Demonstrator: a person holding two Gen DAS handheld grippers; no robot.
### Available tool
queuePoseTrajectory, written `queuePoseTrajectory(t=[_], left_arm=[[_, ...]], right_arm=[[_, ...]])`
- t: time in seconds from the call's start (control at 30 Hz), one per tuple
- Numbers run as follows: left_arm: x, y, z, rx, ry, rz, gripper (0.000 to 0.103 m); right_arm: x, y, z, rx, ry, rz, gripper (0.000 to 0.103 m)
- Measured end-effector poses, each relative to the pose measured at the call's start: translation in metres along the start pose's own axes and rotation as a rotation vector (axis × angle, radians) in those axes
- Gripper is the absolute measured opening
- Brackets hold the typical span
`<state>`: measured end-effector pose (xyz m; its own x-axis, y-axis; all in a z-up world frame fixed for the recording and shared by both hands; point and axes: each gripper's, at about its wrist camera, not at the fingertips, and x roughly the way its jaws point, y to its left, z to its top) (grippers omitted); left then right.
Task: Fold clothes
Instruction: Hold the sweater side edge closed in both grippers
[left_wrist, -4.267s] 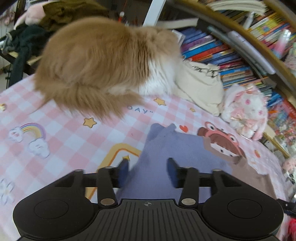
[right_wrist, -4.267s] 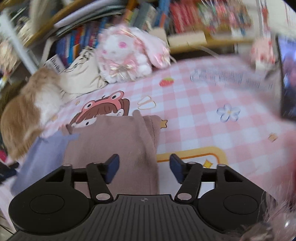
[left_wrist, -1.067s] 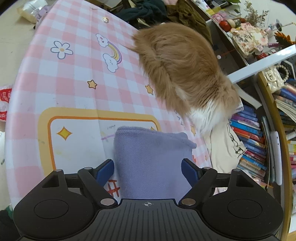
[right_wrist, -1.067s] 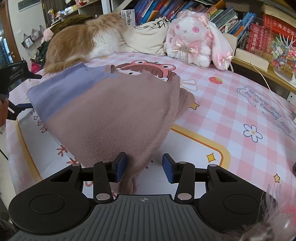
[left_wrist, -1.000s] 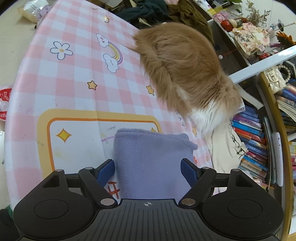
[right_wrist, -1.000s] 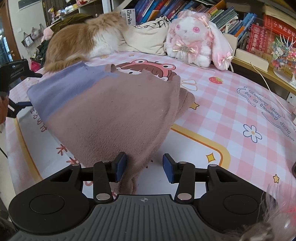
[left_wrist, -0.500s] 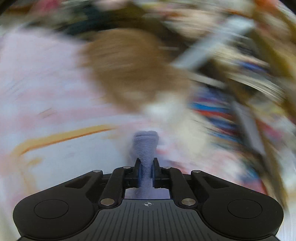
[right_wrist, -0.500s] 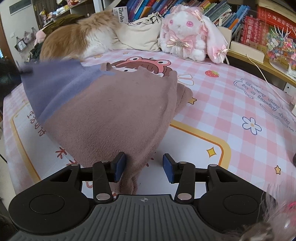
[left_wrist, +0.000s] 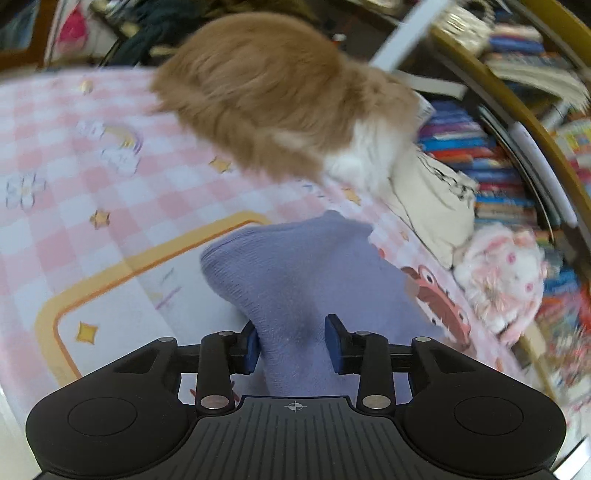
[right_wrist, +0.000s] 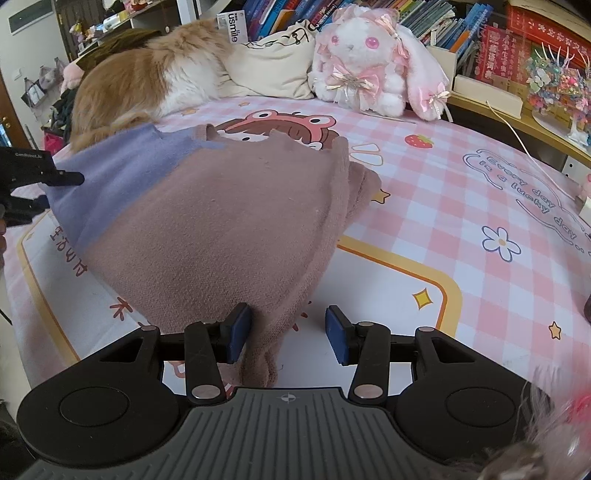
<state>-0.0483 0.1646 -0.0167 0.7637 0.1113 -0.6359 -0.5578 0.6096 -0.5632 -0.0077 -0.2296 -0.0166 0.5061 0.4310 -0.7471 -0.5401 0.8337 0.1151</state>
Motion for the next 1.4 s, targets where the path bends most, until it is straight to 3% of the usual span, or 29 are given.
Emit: queuePoseTrajectory(t=[0.2,0.33,0.53,0.7,0.97,1.07,1.17,1.4], left_arm=[[0.003,0.019,-0.001,-0.154,0.007,-0.050,0.035],[0.004,0.023,0.001,-0.181,0.025,-0.067,0.036],[0.005,0.024,0.001,-0.235,0.081,-0.168,0.074],[0.013,0.017,0.003,-0.243,0.106,-0.184,0.078],[0.020,0.021,0.007,-0.340,0.087,-0.166,0.069],[0.021,0.024,0.007,-0.361,0.090,-0.147,0.047],[0.024,0.031,0.010,-0.367,0.105,-0.138,0.033],[0.025,0.037,0.013,-0.321,0.123,-0.143,0.022]], right_arm=[[0.000,0.001,0.000,0.011,0.001,-0.010,0.042],[0.001,0.002,0.001,0.015,0.002,-0.016,0.042],[0.002,0.003,0.000,0.024,-0.002,-0.023,0.042],[0.002,0.004,-0.001,0.028,-0.007,-0.033,0.043],[0.002,0.008,0.001,0.036,-0.006,-0.043,0.042],[0.003,0.011,0.002,0.033,-0.005,-0.044,0.042],[0.005,0.015,0.005,0.027,-0.004,-0.045,0.042],[0.008,0.019,0.008,0.024,-0.002,-0.052,0.042]])
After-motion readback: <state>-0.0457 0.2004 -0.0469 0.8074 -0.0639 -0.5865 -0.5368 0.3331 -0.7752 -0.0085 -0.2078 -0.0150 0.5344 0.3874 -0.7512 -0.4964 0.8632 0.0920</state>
